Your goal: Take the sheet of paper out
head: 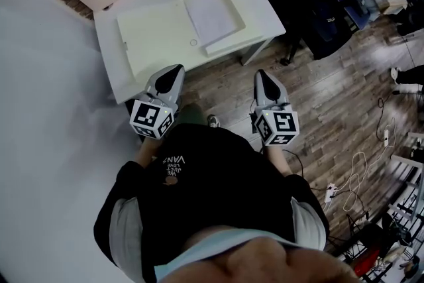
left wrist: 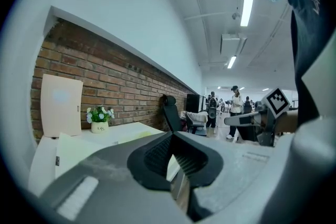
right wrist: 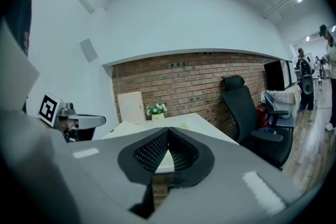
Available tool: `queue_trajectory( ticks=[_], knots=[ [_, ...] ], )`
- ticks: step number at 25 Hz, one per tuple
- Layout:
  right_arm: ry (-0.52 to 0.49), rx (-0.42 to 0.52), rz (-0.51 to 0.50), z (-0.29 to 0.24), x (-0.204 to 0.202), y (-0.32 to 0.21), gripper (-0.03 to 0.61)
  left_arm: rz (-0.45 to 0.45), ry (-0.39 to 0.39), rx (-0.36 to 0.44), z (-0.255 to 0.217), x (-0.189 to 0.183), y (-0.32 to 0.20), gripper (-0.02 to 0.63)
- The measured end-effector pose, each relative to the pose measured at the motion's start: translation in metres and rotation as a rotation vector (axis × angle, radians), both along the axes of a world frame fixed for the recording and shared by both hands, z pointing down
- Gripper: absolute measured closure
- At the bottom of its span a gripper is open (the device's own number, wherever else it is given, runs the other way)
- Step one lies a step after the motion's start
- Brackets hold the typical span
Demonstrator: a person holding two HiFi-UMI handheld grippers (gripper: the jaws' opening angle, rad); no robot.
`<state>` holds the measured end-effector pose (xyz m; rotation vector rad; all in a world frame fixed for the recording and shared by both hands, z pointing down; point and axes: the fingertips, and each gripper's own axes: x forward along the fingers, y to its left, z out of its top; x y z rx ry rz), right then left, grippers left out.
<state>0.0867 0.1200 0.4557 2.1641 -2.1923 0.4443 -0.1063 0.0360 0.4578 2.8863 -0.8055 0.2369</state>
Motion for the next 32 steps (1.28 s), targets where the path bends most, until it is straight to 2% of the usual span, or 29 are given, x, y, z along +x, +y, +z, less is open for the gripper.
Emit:
queue_trajectory(
  ticks=[9, 32],
  knots=[
    [-0.009, 0.000, 0.022, 0.000, 0.002, -0.027, 0.577, -0.002, -0.005, -0.008, -0.001, -0.002, -0.031, 0.614],
    [0.014, -0.003, 0.180, -0.004, 0.010, -0.113, 0.577, 0.161, 0.019, -0.050, 0.004, 0.024, -0.141, 0.614]
  ],
)
